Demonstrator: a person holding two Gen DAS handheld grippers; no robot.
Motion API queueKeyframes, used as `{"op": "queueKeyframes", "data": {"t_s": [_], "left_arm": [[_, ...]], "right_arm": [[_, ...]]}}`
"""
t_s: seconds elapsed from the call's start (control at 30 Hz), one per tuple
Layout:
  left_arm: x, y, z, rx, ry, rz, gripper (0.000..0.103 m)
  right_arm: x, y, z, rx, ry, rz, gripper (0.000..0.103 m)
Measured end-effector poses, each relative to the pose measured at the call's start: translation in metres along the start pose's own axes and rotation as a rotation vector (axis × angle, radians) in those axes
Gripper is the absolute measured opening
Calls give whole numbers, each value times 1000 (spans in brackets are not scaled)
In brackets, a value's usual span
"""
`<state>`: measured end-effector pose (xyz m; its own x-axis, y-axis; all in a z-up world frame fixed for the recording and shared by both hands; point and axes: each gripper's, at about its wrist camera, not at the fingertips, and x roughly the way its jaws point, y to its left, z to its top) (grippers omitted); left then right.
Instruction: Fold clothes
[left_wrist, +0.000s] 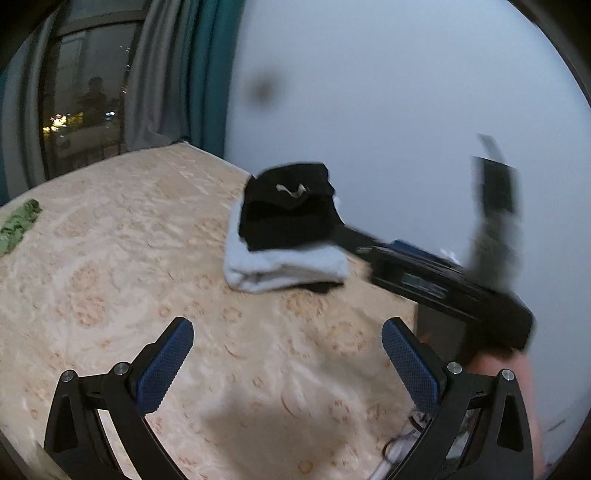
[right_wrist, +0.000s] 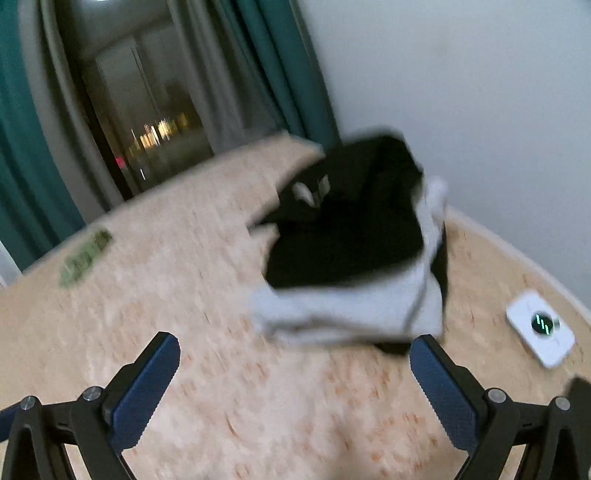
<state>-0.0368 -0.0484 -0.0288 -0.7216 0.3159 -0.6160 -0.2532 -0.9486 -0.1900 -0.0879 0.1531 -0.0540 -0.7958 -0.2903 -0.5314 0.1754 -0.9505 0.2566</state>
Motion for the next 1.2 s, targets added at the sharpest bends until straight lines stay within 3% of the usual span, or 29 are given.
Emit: {"op": "queueKeyframes", "data": {"t_s": [0.13,0.3,0.43,0.73,1.03,1.2], "left_arm": [[7,5,16,-56,-6,30,103],[18,5,30,-75,-19,56,103],[30,-6,35,-40,-42,149,103],[31,-46,51,-13,-134,136,103],[23,-63,62,-33,-125,152,103],[29,-83,66,21,-96,244,103]], "right_arm": [[-26,-2,15,-46,-143,-12,103],[-43,7,32,-109,-135,-1,103],[-52,18,26,-299,-175,-102,103],[-67,-29,34,-177,-198,-149,103],[-64,-37,32,-188,-170,-151,103],[-68,-44,32,-165,-176,-136,103]]}}
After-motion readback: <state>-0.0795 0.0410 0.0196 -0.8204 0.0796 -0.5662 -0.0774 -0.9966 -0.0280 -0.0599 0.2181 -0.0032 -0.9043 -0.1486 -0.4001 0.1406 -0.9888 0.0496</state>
